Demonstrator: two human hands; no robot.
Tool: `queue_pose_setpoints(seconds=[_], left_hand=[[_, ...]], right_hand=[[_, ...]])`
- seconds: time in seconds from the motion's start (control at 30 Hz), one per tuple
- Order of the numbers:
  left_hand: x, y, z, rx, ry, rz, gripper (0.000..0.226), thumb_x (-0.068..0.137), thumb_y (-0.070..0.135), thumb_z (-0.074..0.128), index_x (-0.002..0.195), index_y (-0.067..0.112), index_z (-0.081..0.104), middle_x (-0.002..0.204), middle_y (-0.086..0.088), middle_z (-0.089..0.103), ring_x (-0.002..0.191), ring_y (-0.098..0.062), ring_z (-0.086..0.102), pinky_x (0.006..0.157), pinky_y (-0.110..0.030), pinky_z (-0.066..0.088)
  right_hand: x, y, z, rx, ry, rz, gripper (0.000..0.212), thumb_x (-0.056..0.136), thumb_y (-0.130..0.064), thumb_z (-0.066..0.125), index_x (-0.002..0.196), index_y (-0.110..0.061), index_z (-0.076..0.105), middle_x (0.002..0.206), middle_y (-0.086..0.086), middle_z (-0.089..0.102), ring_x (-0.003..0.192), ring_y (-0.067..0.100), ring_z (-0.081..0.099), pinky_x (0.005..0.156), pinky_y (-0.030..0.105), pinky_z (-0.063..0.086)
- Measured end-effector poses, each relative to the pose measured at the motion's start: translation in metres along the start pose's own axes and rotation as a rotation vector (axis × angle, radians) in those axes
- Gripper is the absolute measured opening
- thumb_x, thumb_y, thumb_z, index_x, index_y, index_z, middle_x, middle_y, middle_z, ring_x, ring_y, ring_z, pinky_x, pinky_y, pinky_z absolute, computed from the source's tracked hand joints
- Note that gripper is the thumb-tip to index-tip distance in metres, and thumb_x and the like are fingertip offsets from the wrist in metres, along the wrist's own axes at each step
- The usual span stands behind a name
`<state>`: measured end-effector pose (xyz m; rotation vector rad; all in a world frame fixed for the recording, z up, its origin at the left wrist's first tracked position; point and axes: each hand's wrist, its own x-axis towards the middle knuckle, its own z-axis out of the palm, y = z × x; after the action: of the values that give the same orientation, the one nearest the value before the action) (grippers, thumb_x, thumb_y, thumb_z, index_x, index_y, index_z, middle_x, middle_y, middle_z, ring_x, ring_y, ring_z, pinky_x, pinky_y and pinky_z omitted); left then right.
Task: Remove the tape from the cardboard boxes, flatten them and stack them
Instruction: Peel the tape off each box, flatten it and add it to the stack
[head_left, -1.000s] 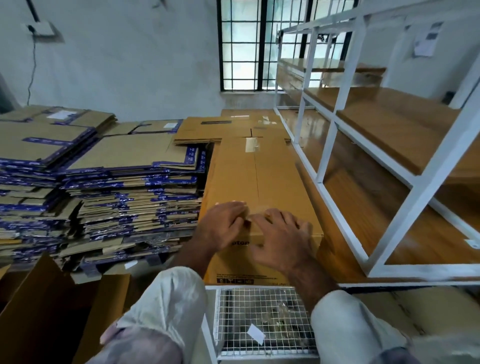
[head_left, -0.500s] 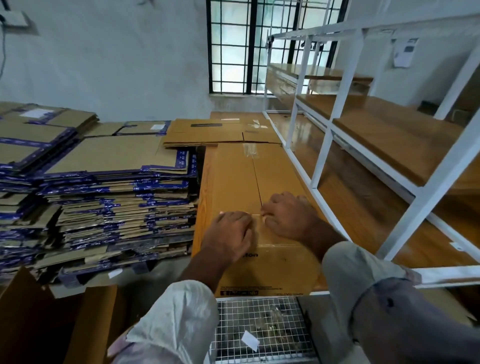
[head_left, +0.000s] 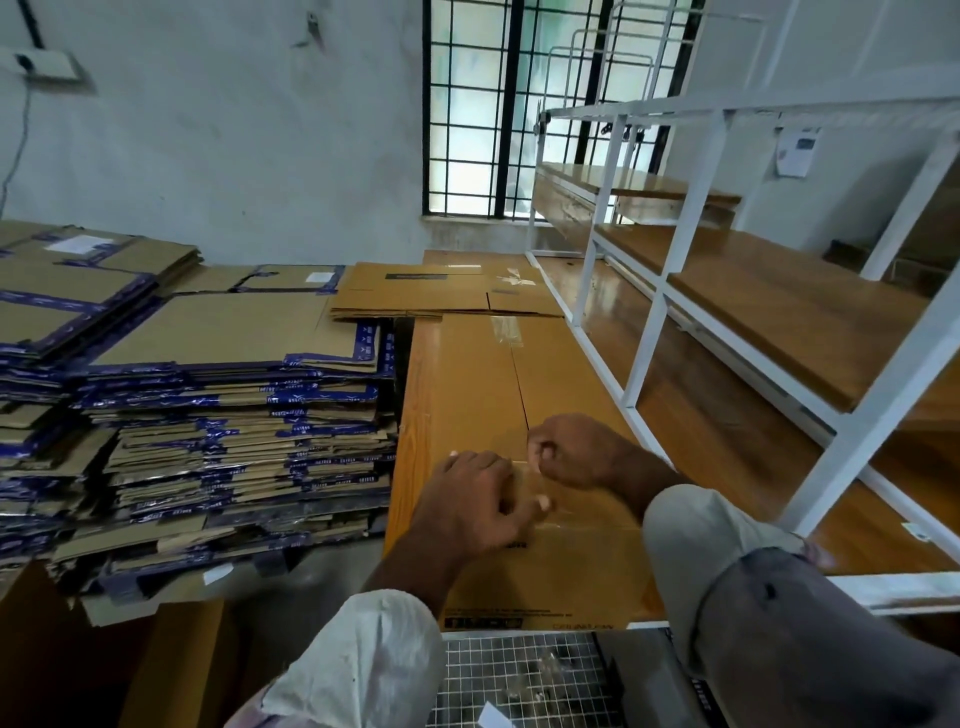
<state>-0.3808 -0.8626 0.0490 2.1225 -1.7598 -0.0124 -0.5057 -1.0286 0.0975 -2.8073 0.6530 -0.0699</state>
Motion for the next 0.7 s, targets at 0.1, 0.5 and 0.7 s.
queue_pose_setpoints(seconds=[0.1,0.5,0.7], left_hand=[[0.000,0.004,0.002,0.063,-0.011,-0.023,0.113,0.064,0.105,0.029,0.134,0.021,0.057,0.135,0.005,0.059,0.125,-0.015,0.051,0.117,-0.045,0.031],[0.017,0.011,0.002,0.116,-0.012,-0.030,0.102,0.065,0.095,0.028,0.131,0.023,0.058,0.136,0.003,0.057,0.126,-0.019,0.051,0.113,-0.041,0.035],[0.004,0.017,0.021,0.137,0.140,0.068,0.049,0.093,0.050,0.057,0.134,0.022,0.055,0.136,-0.002,0.058,0.125,-0.024,0.053,0.107,-0.038,0.037]], right_hand=[[0.000,-0.002,0.007,0.061,0.033,0.056,0.022,0.090,-0.014,0.059,0.077,-0.030,0.067,0.085,-0.009,0.068,0.081,0.008,0.060,0.073,0.026,0.050],[-0.091,-0.041,0.037,-0.266,0.567,0.065,0.029,0.091,-0.039,0.048,0.105,-0.021,0.065,0.100,0.001,0.066,0.090,0.022,0.060,0.077,0.040,0.048],[-0.138,-0.073,0.080,-0.219,0.716,0.112,0.026,0.093,-0.028,0.043,0.102,-0.023,0.067,0.095,-0.003,0.068,0.087,0.018,0.063,0.081,0.040,0.050]])
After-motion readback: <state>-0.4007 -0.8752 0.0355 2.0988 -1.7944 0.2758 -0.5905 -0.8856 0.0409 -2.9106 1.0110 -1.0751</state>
